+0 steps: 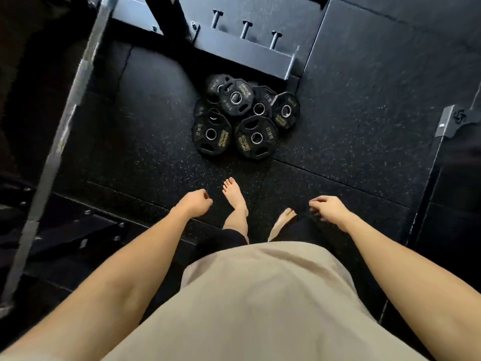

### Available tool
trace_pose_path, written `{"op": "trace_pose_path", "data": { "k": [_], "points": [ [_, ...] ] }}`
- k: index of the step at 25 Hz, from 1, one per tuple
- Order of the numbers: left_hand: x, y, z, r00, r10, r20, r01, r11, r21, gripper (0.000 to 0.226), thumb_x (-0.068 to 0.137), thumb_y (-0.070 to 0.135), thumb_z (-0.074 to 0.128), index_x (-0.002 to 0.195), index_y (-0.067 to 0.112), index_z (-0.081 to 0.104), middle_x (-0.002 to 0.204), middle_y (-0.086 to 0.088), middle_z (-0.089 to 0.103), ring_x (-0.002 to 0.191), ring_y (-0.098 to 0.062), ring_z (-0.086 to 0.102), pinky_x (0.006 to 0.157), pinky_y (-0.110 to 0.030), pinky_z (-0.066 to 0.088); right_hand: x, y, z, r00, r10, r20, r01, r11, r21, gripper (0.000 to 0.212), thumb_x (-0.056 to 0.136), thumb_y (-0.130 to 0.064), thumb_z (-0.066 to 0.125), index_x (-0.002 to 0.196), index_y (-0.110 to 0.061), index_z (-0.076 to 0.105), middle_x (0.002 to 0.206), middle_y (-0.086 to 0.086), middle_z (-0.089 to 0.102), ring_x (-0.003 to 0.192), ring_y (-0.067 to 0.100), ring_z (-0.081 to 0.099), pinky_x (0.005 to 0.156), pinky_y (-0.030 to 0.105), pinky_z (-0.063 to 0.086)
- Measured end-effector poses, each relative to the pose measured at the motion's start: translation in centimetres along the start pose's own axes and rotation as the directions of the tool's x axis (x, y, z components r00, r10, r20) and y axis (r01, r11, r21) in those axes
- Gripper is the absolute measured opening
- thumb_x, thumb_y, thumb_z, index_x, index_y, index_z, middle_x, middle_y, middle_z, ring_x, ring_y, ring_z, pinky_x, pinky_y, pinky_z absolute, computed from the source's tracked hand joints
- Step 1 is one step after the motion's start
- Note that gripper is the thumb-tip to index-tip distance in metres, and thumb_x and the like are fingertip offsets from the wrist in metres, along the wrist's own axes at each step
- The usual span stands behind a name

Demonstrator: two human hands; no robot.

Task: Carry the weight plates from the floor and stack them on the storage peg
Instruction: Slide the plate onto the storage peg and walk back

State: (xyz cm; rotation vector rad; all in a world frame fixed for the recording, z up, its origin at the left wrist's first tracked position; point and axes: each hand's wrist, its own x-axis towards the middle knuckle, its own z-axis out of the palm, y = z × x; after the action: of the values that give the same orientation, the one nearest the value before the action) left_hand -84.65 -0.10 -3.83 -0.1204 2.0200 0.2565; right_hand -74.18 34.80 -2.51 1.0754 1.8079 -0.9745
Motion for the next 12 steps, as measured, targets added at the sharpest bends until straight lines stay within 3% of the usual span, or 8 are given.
{"op": "trace_pose_path", "data": {
  "k": [3, 7, 9, 12],
  "points": [
    [6.2, 3.6, -4.5, 0.999, 0.036, 0.025, -0.037, 0.997, 0.068, 0.032, 0.097, 0.030, 0.049, 0.121, 0.011, 0.059, 0.122, -0.012, 0.064, 0.112, -0.028, 0.057, 0.092, -0.035, 0.044, 4.8, -4.4, 0.3, 0.997, 0.057, 0.043, -0.061, 0.991, 0.119, 0.015, 0.099, -0.021, 0.054, 0.102, -0.015, 0.067, 0.096, 0.009, 0.068, 0.078, 0.018, 0.058, 0.063, 0.029, 0.044],
    [17.1, 9.1, -7.4, 0.997, 0.078, -0.017, -0.077, 0.995, 0.056, 0.036, 0.096, 0.027, 0.048, 0.126, 0.010, 0.059, 0.127, -0.011, 0.062, 0.119, -0.028, 0.055, 0.094, -0.033, 0.041, 15.9, -8.0, 2.5, 0.989, 0.129, 0.076, -0.145, 0.954, 0.263, 0.015, 0.099, -0.024, 0.052, 0.092, -0.019, 0.064, 0.093, 0.007, 0.066, 0.078, 0.017, 0.058, 0.061, 0.029, 0.047],
    [23.5, 11.1, -7.9, 0.995, 0.067, -0.081, -0.068, 0.997, -0.019, 0.035, 0.096, 0.027, 0.049, 0.124, 0.009, 0.060, 0.124, -0.009, 0.063, 0.116, -0.027, 0.056, 0.092, -0.032, 0.041, 22.3, -9.1, 4.5, 0.980, 0.167, 0.105, -0.193, 0.925, 0.327, 0.024, 0.100, -0.029, 0.051, 0.113, -0.014, 0.064, 0.101, 0.007, 0.068, 0.084, 0.017, 0.063, 0.063, 0.028, 0.051],
    [34.2, 13.1, -6.8, 0.987, 0.042, -0.157, -0.061, 0.991, -0.116, 0.031, 0.094, 0.026, 0.050, 0.117, 0.012, 0.063, 0.116, -0.007, 0.065, 0.112, -0.025, 0.058, 0.090, -0.033, 0.045, 32.6, -10.4, 7.8, 0.973, 0.206, 0.102, -0.229, 0.892, 0.389, 0.047, 0.096, -0.037, 0.051, 0.134, -0.010, 0.050, 0.115, 0.009, 0.067, 0.105, 0.023, 0.065, 0.082, 0.037, 0.057]
  ]
}}
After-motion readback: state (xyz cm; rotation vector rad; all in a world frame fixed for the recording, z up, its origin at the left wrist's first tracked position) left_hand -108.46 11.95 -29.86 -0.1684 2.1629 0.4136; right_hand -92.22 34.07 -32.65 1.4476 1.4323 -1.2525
